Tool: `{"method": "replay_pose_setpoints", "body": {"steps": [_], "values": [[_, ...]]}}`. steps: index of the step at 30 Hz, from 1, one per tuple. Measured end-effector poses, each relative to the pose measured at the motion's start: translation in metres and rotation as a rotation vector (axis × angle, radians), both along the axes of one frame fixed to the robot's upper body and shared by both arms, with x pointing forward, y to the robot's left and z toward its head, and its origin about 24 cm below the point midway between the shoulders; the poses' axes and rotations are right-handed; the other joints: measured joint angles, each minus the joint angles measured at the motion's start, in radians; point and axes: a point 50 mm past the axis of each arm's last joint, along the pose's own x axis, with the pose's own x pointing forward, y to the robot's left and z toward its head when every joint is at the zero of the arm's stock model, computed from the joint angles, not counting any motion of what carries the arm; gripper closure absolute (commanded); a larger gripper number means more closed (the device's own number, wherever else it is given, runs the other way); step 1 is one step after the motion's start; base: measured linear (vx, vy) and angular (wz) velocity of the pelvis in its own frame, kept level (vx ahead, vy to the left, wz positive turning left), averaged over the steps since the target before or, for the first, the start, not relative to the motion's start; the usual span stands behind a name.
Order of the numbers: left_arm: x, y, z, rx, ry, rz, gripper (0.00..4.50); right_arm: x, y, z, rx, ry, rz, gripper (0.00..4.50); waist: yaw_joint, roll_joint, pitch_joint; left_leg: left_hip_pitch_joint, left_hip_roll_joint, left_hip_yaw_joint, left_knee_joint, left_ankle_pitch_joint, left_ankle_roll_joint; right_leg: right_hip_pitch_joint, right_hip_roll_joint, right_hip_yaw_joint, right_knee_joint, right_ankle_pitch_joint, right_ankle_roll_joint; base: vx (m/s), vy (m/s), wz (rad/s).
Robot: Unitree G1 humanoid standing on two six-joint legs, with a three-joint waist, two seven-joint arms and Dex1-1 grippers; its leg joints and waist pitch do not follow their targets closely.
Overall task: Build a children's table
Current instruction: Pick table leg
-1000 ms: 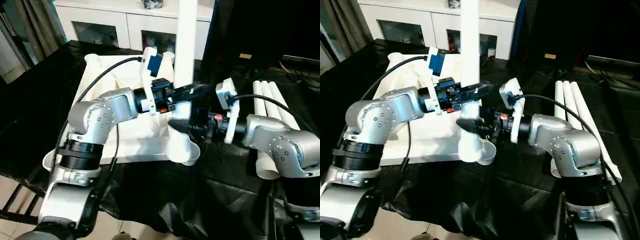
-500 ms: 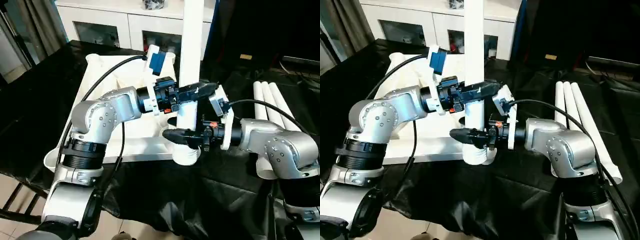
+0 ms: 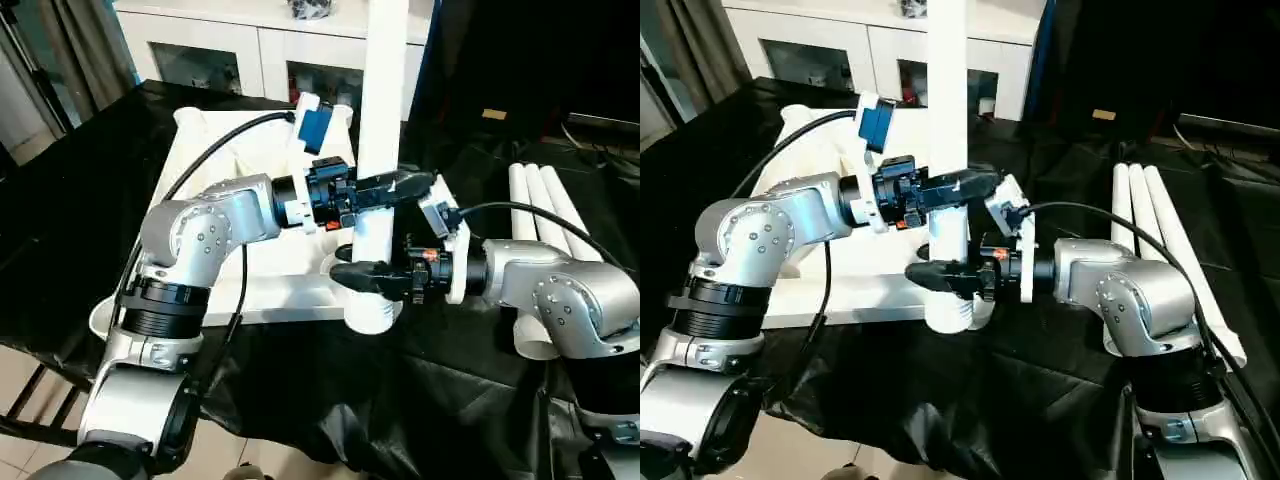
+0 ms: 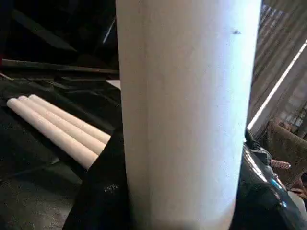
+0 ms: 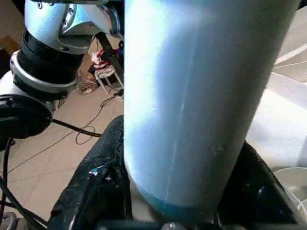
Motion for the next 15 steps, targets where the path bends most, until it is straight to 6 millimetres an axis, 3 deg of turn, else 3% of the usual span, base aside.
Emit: {"method": "replay_pose_setpoints", "body": {"steps": [3,4,9,15], "values": [[0.0,0.0,-0.001,0.009,-0.003,0.0,2.62,-0.001,0.0,-0.002,0.005,0.002,-0.007,2.6,0.001,0.0,0.0,0.0,0.0,0.0,0.0,0.0,0.0,0.0,0.0,0.0,0.0,0.0,0.0,0.0,0.0,0.0],[0.0,-0.001,-0.001,0.013,-0.003,0.001,2.06,-0.001,0.001,-0.003,0.008,0.003,-0.011,2.6,0.001,0.0,0.0,0.0,0.0,0.0,0.0,0.0,0.0,0.0,0.0,0.0,0.0,0.0,0.0,0.0,0.0,0.0],[0.002,0.0,0.004,-0.027,-0.05,0.028,1.72,0.003,0.01,-0.002,0.047,-0.015,-0.075,2.6,-0.001,0.0,0.0,0.0,0.0,0.0,0.0,0.0,0.0,0.0,0.0,0.0,0.0,0.0,0.0,0.0,0.0,0.0],[0.012,0.002,0.046,-0.26,-0.215,0.205,1.5,0.01,0.019,0.003,0.107,-0.096,-0.22,2.61,0.002,0.0,0.0,-0.001,0.001,0.0,0.001,0.0,0.0,0.0,0.0,0.0,0.0,0.0,0.0,0.0,0.0,0.0]]}}
